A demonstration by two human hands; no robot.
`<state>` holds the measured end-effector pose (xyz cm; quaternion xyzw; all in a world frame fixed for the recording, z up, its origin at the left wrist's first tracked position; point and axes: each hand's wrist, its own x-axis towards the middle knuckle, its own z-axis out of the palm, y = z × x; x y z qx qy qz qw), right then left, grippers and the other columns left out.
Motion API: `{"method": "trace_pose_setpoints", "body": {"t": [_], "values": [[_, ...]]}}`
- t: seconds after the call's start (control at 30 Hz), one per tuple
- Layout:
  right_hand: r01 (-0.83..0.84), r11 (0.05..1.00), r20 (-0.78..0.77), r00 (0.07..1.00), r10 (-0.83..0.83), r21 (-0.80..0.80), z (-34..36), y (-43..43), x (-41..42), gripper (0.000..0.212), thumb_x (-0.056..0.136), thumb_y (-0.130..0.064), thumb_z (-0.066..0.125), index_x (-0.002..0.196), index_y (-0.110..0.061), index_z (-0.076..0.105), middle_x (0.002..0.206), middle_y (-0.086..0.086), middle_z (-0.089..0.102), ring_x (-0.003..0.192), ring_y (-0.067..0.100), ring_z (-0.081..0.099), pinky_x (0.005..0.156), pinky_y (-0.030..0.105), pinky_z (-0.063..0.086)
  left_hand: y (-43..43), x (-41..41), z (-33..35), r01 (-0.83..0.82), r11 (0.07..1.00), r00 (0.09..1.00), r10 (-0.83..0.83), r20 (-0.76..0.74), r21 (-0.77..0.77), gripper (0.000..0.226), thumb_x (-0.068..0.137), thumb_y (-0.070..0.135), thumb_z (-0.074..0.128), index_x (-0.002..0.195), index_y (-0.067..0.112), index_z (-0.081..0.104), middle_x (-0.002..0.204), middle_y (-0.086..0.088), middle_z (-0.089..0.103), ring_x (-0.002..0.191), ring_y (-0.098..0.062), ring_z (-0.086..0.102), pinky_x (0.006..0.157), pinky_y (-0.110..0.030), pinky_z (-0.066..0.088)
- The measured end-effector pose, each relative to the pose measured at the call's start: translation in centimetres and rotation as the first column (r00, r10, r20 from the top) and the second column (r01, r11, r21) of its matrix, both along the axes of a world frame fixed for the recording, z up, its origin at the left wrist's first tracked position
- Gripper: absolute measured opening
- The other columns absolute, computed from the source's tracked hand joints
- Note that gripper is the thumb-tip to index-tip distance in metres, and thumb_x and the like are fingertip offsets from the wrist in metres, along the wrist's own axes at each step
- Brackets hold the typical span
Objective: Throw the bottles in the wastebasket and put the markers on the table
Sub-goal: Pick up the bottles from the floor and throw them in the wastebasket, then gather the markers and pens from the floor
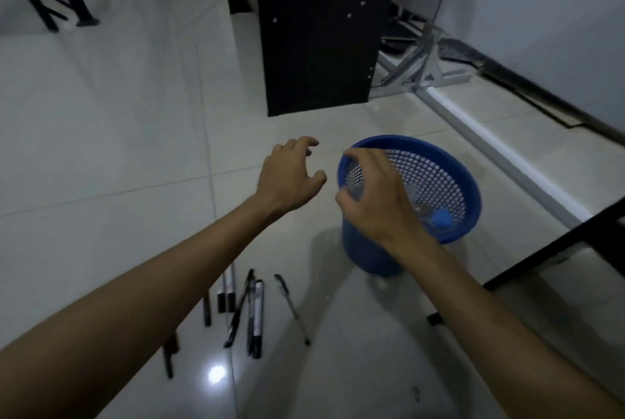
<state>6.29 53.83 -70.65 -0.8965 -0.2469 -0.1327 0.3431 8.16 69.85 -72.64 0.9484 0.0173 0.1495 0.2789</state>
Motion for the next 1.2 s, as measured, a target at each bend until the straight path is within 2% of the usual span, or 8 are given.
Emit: {"method": "trace_pose_setpoints", "body": {"t": [0.13,0.27,0.47,0.6,0.73,0.83,0.93,1.2], "values": [[-0.229,0.973,-0.038,0.973,0.228,-0.025,-1.6,5.8,-3.2,0.043,0.078,-0.007,0.059,0.121,-0.006,0.053,0.117,0.011,0.056,0.103,0.022,0.056,0.086,0.030,0.049,5.1,-3.4,-1.7,-0.082,0.996,0.995,0.080,-0.051,-0.042,0.054,0.080,0.030,0.060,0.130,0.016,0.047,0.122,-0.008,0.060,0.113,-0.026,0.051,0.092,-0.040,0.046],[-0.340,0.936,-0.263,0.915,0.306,-0.092,-6.5,9.5,-5.3,0.040,0.080,-0.001,0.055,0.120,-0.005,0.053,0.114,0.015,0.056,0.100,0.028,0.056,0.085,0.037,0.047,9.9,-7.0,-4.7,-0.176,0.983,0.974,0.167,-0.156,-0.046,0.053,0.080,0.027,0.061,0.129,0.014,0.049,0.121,-0.011,0.060,0.112,-0.028,0.052,0.093,-0.040,0.046],[-0.192,0.921,-0.615,0.786,-0.063,-0.340,-14.8,10.5,-7.4,0.035,0.088,-0.010,0.055,0.122,-0.003,0.048,0.122,0.021,0.050,0.105,0.032,0.055,0.080,0.031,0.046,16.3,-13.1,-10.2,-0.390,0.916,0.868,0.332,-0.368,-0.095,0.049,0.081,0.021,0.060,0.127,0.012,0.050,0.121,-0.015,0.058,0.110,-0.031,0.053,0.092,-0.042,0.047],[-0.072,0.852,-0.588,0.753,-0.295,-0.519,-18.0,10.1,-9.4,0.030,0.090,-0.010,0.051,0.119,-0.003,0.045,0.121,0.020,0.049,0.104,0.034,0.055,0.079,0.036,0.049,18.8,-16.6,-14.1,-0.562,0.822,0.732,0.439,-0.521,-0.097,0.049,0.083,0.022,0.060,0.128,0.008,0.047,0.126,-0.020,0.050,0.112,-0.034,0.053,0.093,-0.043,0.048],[-0.031,0.812,-0.542,0.760,-0.360,-0.583,-19.8,9.8,-10.9,0.031,0.091,0.000,0.044,0.122,-0.004,0.045,0.121,0.019,0.050,0.103,0.032,0.056,0.081,0.037,0.049,19.9,-19.4,-17.3,-0.671,0.731,0.619,0.459,-0.638,-0.124,0.047,0.085,0.024,0.059,0.125,0.003,0.046,0.125,-0.025,0.052,0.109,-0.038,0.056,0.088,-0.039,0.048],[-0.010,0.818,-0.534,0.762,-0.366,-0.575,-20.3,10.0,-11.0,0.027,0.091,0.005,0.042,0.116,-0.002,0.048,0.119,0.020,0.053,0.100,0.032,0.057,0.079,0.036,0.049,20.3,-20.6,-18.5,-0.676,0.729,0.580,0.437,-0.687,-0.107,0.046,0.081,0.023,0.063,0.121,0.003,0.050,0.125,-0.021,0.054,0.112,-0.033,0.055,0.083,-0.032,0.043],[0.031,0.858,-0.614,0.686,-0.391,-0.512,-19.9,10.6,-10.4,0.021,0.091,-0.001,0.050,0.111,0.003,0.053,0.118,0.022,0.053,0.100,0.033,0.059,0.076,0.032,0.048,20.4,-21.0,-18.8,-0.664,0.741,0.568,0.416,-0.711,-0.098,0.036,0.080,0.021,0.062,0.111,0.005,0.055,0.120,-0.017,0.059,0.109,-0.030,0.056,0.078,-0.028,0.040],[0.184,0.941,-0.742,0.578,-0.338,-0.285,-19.0,13.2,-9.4,0.029,0.089,-0.013,0.053,0.113,0.003,0.054,0.113,0.022,0.061,0.091,0.032,0.061,0.066,0.026,0.042,18.9,-20.3,-19.3,-0.618,0.785,0.583,0.415,-0.698,-0.049,0.036,0.078,0.019,0.063,0.106,-0.001,0.056,0.111,-0.020,0.061,0.101,-0.033,0.059,0.073,-0.033,0.044]]}}
